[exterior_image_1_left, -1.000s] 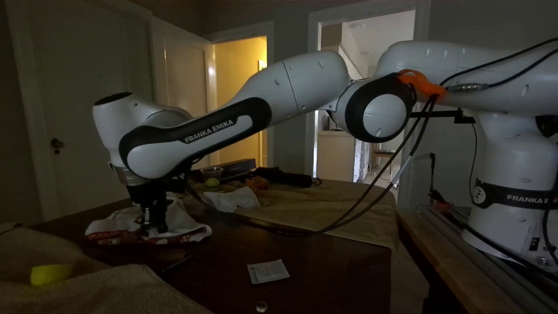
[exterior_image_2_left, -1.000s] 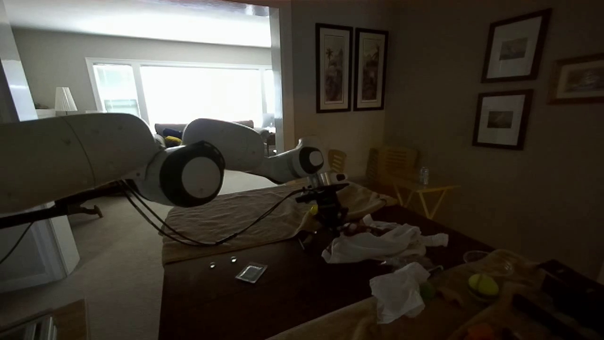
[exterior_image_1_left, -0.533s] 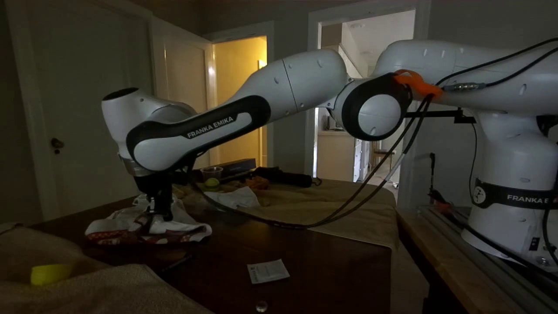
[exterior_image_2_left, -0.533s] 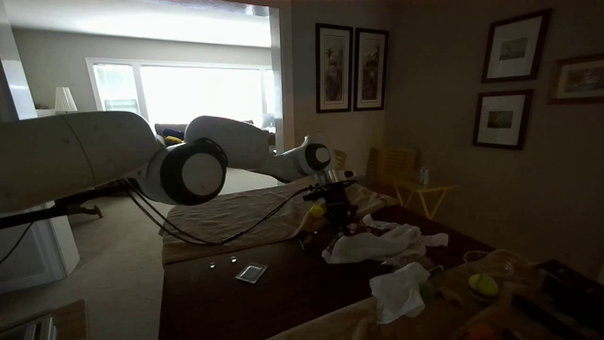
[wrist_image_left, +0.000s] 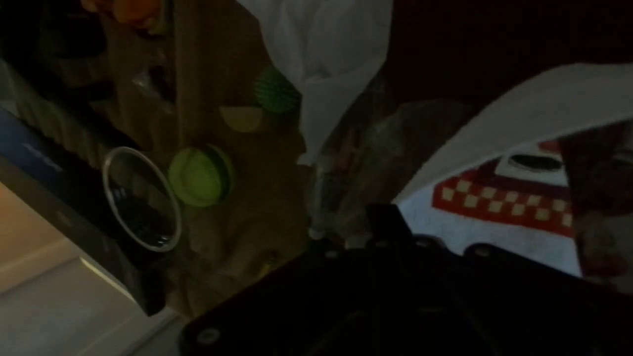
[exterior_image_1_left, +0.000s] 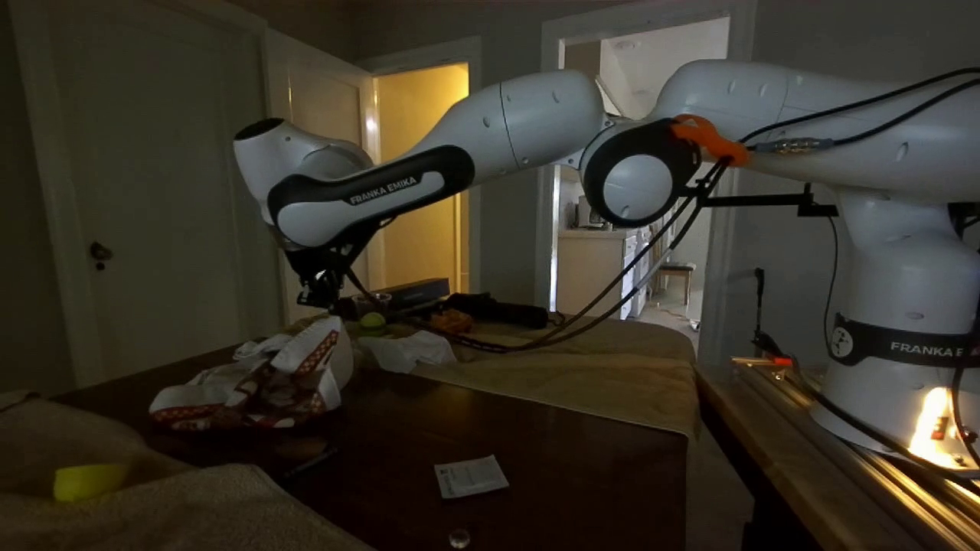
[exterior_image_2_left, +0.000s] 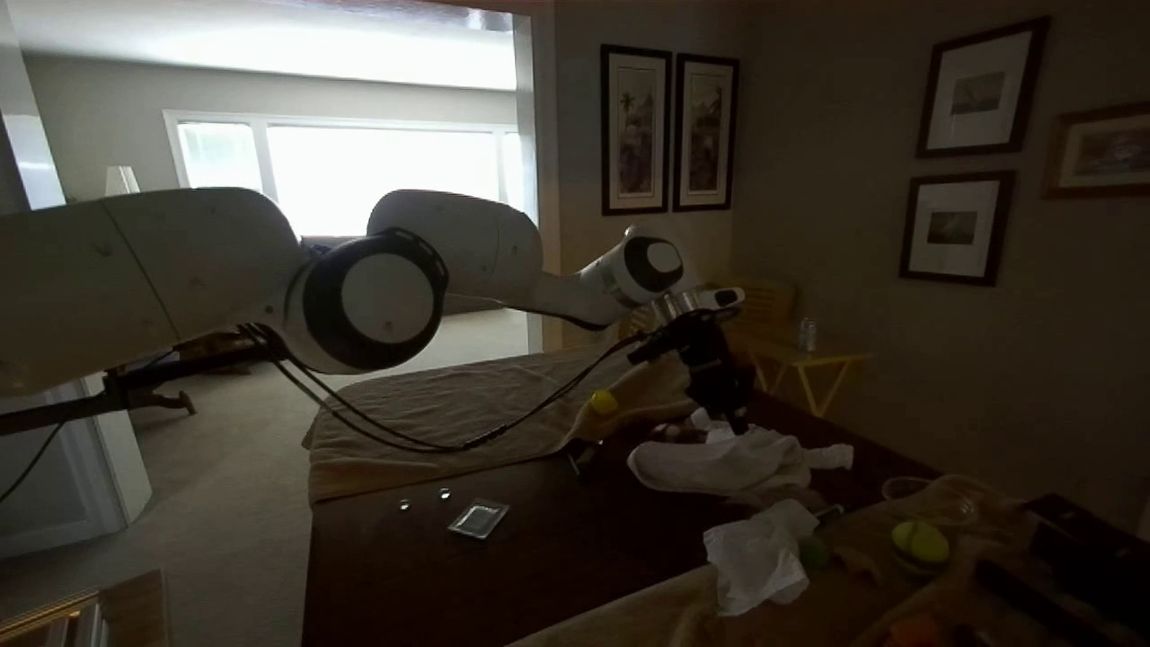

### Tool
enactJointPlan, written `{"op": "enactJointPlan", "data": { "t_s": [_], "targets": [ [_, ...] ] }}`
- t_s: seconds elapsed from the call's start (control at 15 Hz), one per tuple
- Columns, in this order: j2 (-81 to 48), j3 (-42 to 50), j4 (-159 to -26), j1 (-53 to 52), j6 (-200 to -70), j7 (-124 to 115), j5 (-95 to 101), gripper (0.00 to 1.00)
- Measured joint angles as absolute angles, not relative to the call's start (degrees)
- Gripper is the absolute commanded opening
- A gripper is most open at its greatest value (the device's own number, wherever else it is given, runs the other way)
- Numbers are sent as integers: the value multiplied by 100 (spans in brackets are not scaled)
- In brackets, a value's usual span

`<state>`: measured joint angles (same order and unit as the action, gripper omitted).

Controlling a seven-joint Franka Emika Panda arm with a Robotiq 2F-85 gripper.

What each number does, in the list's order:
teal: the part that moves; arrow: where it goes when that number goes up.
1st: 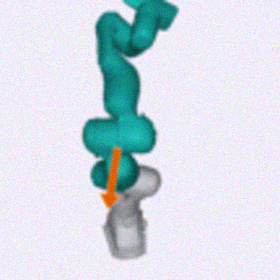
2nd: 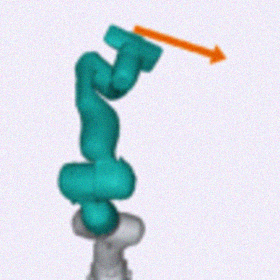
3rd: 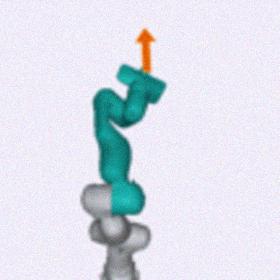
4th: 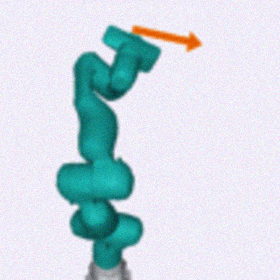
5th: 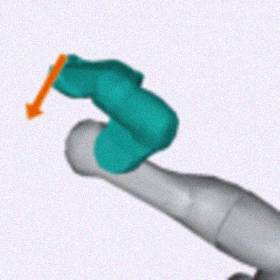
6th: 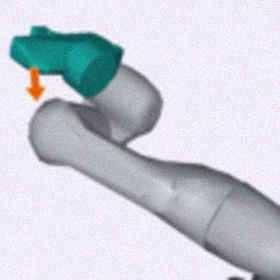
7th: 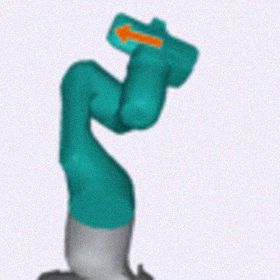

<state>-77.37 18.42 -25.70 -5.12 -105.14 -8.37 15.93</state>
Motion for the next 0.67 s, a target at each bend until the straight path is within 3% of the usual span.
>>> {"op": "enactJointPlan", "data": {
  "t_s": [0.67],
  "targets": [
    [-7576, 1946, -2590, -53, -10106, -1966, 1629, 0]
  ]
}}
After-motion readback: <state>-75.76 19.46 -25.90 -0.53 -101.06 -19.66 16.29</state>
